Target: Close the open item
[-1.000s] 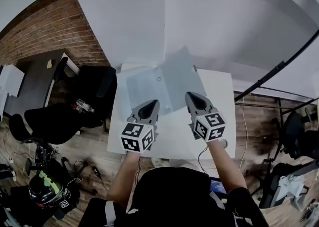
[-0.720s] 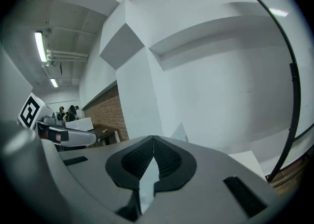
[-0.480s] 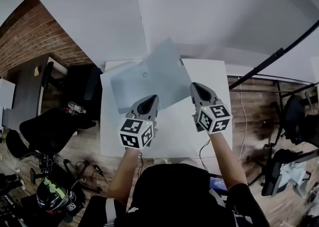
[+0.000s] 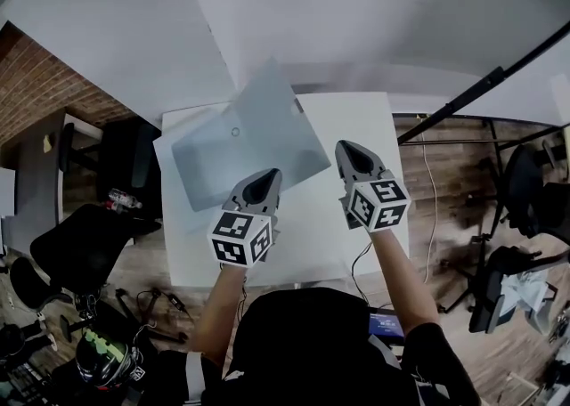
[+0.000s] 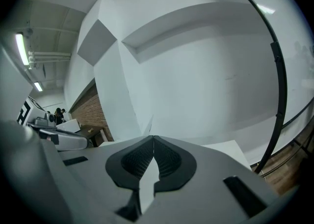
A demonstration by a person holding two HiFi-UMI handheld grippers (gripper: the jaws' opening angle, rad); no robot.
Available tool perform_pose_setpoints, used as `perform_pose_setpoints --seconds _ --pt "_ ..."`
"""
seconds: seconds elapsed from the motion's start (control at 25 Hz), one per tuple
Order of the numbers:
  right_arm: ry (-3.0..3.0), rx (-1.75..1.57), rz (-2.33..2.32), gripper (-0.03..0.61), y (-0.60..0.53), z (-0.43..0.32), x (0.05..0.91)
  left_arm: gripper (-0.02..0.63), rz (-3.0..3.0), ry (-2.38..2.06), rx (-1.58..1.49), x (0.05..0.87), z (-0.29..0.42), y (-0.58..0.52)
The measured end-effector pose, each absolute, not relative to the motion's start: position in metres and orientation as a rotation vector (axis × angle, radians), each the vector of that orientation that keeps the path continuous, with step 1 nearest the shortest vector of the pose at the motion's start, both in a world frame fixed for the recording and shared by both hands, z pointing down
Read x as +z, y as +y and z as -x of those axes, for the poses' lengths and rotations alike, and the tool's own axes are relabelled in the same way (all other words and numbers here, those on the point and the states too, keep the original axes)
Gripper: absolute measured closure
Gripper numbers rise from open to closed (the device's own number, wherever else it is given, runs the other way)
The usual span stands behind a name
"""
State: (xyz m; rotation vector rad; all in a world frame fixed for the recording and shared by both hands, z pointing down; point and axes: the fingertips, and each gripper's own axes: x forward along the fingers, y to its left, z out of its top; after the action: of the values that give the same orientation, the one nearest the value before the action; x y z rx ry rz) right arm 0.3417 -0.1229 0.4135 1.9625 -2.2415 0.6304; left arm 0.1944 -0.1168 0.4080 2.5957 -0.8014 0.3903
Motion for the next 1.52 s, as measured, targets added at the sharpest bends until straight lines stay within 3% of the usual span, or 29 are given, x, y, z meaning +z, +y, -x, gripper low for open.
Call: perform_pose_setpoints --seconds 1.0,1.52 --pt "-2.23 0.839 -1.822 0.54 -0.147 -0.349 0.493 0.603 -2.49 -0.824 0.493 0.464 -0.23 -0.133" --pt "-2.301 0.836 -1.735 0.54 -0.155 -0.319 0.488 0.603 -2.441 -0.899 0.476 0.466 -0.2 -0.134"
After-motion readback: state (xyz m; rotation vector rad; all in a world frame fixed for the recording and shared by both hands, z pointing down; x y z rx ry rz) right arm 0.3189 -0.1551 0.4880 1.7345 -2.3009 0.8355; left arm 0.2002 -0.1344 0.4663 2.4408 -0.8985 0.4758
